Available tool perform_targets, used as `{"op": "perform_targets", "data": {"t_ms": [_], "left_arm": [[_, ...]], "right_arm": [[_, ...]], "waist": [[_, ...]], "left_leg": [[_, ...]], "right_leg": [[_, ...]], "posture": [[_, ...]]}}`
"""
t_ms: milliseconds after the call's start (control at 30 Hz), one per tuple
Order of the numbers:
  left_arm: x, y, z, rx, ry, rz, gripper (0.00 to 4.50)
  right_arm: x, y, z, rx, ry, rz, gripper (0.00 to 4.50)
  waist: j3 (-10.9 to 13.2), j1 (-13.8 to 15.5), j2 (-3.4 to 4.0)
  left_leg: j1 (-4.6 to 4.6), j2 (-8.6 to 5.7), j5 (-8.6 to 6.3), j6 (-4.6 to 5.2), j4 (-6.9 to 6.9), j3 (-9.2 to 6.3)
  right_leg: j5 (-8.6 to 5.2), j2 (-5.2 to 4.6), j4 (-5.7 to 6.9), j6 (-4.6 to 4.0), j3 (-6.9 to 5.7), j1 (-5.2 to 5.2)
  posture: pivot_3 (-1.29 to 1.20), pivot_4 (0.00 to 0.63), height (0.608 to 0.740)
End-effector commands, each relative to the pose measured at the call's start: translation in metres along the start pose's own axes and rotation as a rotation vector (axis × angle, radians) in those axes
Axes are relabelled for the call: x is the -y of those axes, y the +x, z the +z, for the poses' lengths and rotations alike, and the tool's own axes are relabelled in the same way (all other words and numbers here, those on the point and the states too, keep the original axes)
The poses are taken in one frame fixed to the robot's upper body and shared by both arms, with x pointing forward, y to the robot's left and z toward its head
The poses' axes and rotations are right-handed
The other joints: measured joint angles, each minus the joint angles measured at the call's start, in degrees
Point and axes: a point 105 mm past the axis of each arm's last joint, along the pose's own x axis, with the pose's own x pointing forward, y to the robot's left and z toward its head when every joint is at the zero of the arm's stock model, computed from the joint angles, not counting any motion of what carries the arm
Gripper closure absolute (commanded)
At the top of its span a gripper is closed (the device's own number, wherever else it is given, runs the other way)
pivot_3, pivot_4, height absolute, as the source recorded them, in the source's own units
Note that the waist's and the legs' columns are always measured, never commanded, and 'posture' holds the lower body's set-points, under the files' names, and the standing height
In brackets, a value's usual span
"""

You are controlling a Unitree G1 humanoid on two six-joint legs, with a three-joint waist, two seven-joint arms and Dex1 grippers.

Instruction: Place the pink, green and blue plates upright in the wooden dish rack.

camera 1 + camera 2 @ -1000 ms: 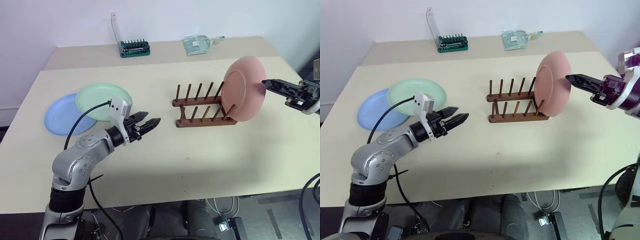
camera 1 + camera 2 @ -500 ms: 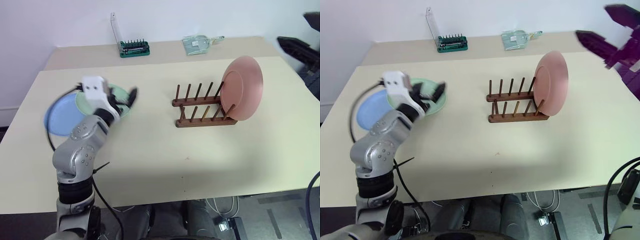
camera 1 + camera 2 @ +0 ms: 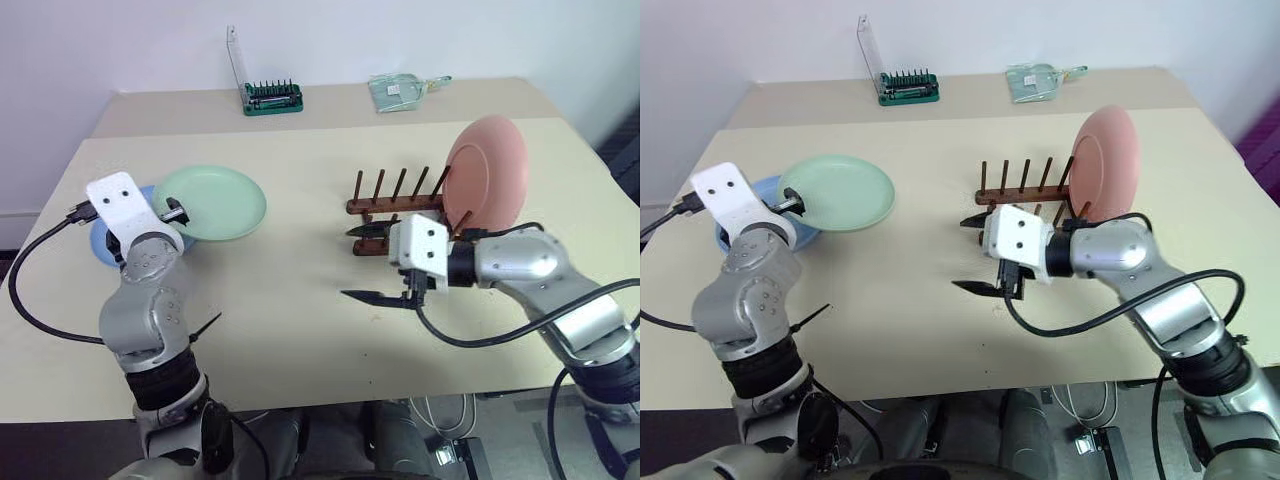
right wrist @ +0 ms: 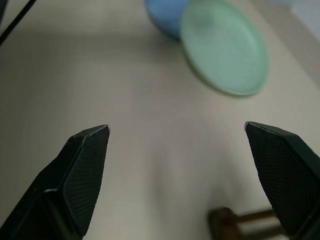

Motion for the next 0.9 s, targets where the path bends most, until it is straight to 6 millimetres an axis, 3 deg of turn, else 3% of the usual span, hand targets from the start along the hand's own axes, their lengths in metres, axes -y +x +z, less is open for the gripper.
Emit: {"op": "perform_targets", "data": {"t_ms": [33,200,267,333,533,633,733,800,900], "left_arm": [[0.000,0.006,0.002,-0.053,-0.032,-0.044,0.00],[0.008,0.021,-0.005,-0.156,-0.055,-0.128,0.00],[0.012,0.025,-0.004,-0.168,-0.058,-0.157,0.53],[0.017,0.029,0.001,-0.153,-0.054,-0.181,1.28],[0.028,0.028,0.011,-0.095,-0.043,-0.237,4.48],[0.042,0.016,0.037,0.079,-0.036,-0.345,4.48],[0.063,-0.006,0.059,0.233,-0.037,-0.494,4.48],[0.074,-0.019,0.064,0.288,-0.023,-0.576,4.48],[0.105,-0.054,0.066,0.341,0.009,-0.796,4.48]], "right_arm": [[0.002,0.001,0.005,0.024,-0.030,-0.023,0.08],[-0.005,0.005,-0.001,0.010,-0.017,-0.024,0.08],[-0.008,0.006,-0.003,0.005,-0.014,-0.025,0.00],[-0.010,0.006,-0.006,-0.008,-0.007,-0.032,0.00],[-0.009,0.003,-0.010,-0.025,-0.012,-0.066,0.00],[0.000,0.003,-0.005,-0.006,-0.018,-0.102,0.00],[0.022,0.006,0.007,0.010,-0.084,-0.182,0.00],[0.035,0.010,0.014,0.010,-0.164,-0.243,0.00],[0.059,0.022,0.027,-0.026,-0.393,-0.343,0.00]], "waist": [[0.0,-0.2,-0.01],[0.0,-0.3,-0.01],[0.0,-0.3,-0.01],[0.0,-0.3,-0.01],[0.0,-0.3,-0.01],[0.0,-0.3,-0.03],[0.0,-0.5,-0.03],[0.0,-0.4,-0.03],[0.0,-0.5,-0.02]], "left_leg": [[0.01,0.00,0.00,0.00,0.00,0.00],[0.03,0.01,0.00,0.00,-0.02,-0.03],[0.03,0.01,0.00,0.00,-0.02,-0.03],[0.03,0.01,0.00,0.00,-0.03,-0.03],[0.04,0.02,0.00,-0.01,-0.04,-0.03],[0.04,0.02,0.00,-0.01,-0.04,-0.03],[0.03,0.03,0.00,-0.02,-0.04,-0.02],[0.04,0.04,0.01,-0.04,-0.04,0.01],[0.07,0.04,0.01,-0.03,-0.05,0.05]], "right_leg": [[0.00,0.00,0.00,0.00,0.00,0.00],[0.00,0.02,0.00,-0.01,-0.01,0.00],[0.00,0.02,-0.01,-0.01,0.00,0.00],[0.00,0.03,-0.01,-0.01,-0.01,0.00],[0.00,0.02,-0.01,-0.01,0.00,0.00],[0.00,0.02,-0.02,-0.01,0.00,0.01],[0.01,0.02,-0.02,-0.03,0.00,-0.02],[0.04,0.03,-0.03,-0.06,0.00,-0.01],[0.04,0.02,-0.02,-0.06,0.01,-0.01]], "posture": [[0.00,0.150,0.740],[0.00,0.150,0.740],[0.00,0.150,0.740],[0.00,0.150,0.740],[0.00,0.150,0.740],[0.00,0.150,0.740],[0.00,0.150,0.740],[0.00,0.150,0.740],[0.00,0.150,0.740]]}}
